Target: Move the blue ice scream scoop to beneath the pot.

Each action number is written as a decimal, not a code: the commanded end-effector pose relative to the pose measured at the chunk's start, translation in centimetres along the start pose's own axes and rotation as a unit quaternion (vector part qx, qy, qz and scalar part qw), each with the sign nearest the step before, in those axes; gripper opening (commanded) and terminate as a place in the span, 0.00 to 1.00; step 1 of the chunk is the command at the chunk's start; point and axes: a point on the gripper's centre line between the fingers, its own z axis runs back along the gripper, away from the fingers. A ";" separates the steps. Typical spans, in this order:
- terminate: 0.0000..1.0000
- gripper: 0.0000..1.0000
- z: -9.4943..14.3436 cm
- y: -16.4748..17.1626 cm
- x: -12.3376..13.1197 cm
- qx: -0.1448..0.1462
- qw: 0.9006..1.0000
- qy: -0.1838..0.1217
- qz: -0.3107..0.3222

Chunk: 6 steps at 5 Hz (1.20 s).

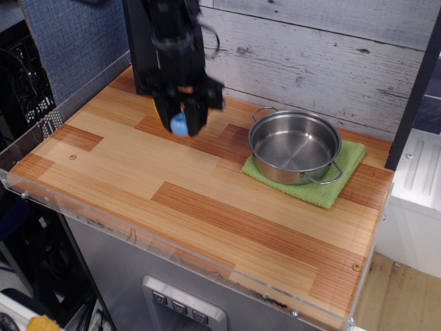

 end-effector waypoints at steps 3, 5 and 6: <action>0.00 0.00 -1.2 -7.0 -10.6 0.021 0.993 0.018 -0.114; 0.00 0.00 -2.8 -12.4 -10.7 0.046 0.997 -0.034 -0.045; 0.00 0.00 -3.0 -12.7 -9.7 0.023 0.999 -0.031 -0.001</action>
